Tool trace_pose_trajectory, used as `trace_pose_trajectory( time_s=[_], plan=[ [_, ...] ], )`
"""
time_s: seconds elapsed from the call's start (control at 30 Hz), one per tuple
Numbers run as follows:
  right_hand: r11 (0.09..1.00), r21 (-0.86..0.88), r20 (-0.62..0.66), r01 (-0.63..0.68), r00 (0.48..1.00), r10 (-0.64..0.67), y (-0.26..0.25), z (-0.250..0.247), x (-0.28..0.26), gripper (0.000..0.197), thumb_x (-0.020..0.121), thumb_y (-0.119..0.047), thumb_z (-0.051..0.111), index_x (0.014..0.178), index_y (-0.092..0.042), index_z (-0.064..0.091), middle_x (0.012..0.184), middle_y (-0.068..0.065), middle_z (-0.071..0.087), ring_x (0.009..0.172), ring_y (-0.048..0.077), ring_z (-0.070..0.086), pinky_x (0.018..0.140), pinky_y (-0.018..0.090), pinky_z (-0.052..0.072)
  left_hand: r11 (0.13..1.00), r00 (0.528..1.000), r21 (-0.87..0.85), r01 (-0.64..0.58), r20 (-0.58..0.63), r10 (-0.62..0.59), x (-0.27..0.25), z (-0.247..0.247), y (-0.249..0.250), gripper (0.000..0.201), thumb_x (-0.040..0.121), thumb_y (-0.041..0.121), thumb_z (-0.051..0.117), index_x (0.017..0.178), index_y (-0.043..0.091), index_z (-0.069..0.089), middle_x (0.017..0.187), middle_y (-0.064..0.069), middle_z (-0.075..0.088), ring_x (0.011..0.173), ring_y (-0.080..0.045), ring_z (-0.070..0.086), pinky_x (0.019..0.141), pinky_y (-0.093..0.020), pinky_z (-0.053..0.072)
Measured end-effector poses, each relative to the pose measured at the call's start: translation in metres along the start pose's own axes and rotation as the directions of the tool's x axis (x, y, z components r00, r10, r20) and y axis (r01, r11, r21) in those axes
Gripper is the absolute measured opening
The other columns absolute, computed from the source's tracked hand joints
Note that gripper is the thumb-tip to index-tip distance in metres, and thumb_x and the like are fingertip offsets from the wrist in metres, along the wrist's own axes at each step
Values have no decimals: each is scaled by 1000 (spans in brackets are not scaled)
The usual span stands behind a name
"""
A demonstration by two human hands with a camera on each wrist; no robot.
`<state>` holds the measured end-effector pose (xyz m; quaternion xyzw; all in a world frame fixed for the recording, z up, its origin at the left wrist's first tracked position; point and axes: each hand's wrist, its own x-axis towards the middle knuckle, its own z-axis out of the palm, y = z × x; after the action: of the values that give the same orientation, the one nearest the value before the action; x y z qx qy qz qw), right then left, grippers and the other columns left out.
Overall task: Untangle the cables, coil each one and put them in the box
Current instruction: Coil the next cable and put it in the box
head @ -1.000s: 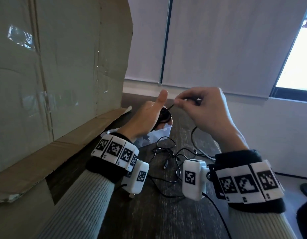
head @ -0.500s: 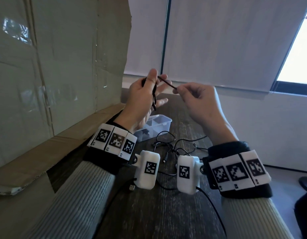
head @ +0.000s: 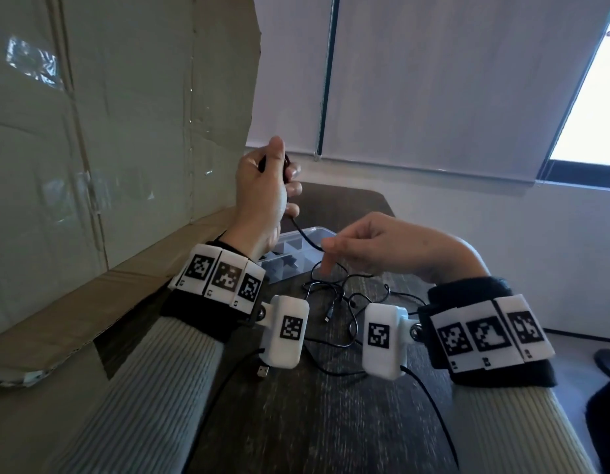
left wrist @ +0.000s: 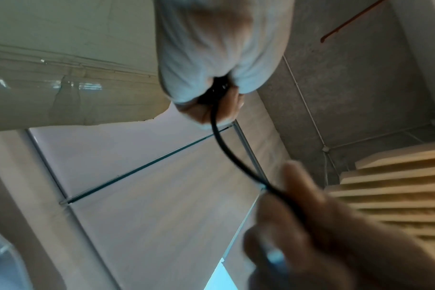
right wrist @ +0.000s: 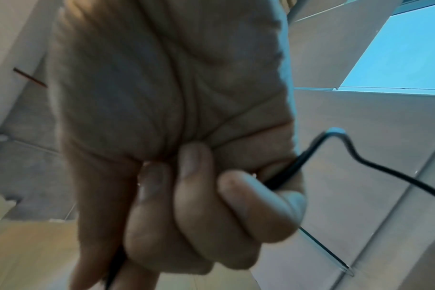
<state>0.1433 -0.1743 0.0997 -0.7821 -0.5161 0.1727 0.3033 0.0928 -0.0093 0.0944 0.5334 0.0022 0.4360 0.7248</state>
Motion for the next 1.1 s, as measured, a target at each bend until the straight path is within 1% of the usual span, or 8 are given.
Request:
trace_pose_trajectory(
  time_s=[0.13,0.3,0.4,0.5,0.63,0.8,0.97,1.1],
  plan=[
    [991,-23,-120,131,984,-133,-4,-11,-10,21,98,-17,52,93,-11,71,44,-21,51,46,-6,49,50,4,35,928,983,338,-157,144,114,-3,-5,-9,22,102,30,39,91,14,47,60,2,46,38,-2,36,36,-15,29],
    [971,-16,-181,237,955,-236,-9,-8,-7,19,97,-9,54,90,-9,73,52,-22,58,53,-7,53,56,3,37,674,910,645,-360,402,101,-10,-5,-20,58,103,43,24,75,10,63,56,2,60,52,-11,58,57,-26,45],
    [970,-18,-317,244,918,-237,-9,-7,-1,16,94,-10,60,90,-8,76,74,-8,74,69,-3,65,72,10,48,752,894,613,-243,441,-71,-16,-3,-17,79,99,53,9,65,4,61,52,-5,59,50,-16,55,54,-26,45],
    [981,-31,-578,191,798,-173,2,-7,10,7,86,-19,72,81,-20,76,80,2,75,78,15,69,86,32,55,800,860,586,-125,466,-206,-18,1,-9,86,87,67,11,71,2,65,49,-4,55,46,-14,49,45,-18,38],
    [981,42,-677,190,728,-112,9,-9,15,10,79,-24,79,78,-17,73,72,5,71,64,14,60,66,31,50,808,796,566,-165,560,-230,-20,-2,-4,35,88,32,63,85,-2,63,57,-2,52,51,-11,45,45,-18,34],
    [951,179,-725,253,687,-47,17,-15,11,10,82,-23,76,77,-17,71,54,-10,58,57,12,45,51,19,37,950,834,313,1,524,-174,-14,-7,0,24,96,25,49,78,10,54,52,10,47,49,-5,45,49,-18,41],
    [936,203,-704,286,707,-64,25,-12,20,11,90,-17,67,98,-15,75,52,-18,60,47,-2,46,51,12,36,994,968,20,107,226,-109,-8,-1,6,33,102,29,37,82,12,57,69,3,67,79,-11,67,79,-51,57],
    [977,173,-464,122,885,-28,35,2,31,28,95,-16,58,121,-16,68,47,-21,51,48,-2,41,54,12,36,998,997,-26,51,65,-49,2,-5,6,25,103,28,35,94,12,52,101,1,67,110,-20,64,86,-57,51]
  ],
)
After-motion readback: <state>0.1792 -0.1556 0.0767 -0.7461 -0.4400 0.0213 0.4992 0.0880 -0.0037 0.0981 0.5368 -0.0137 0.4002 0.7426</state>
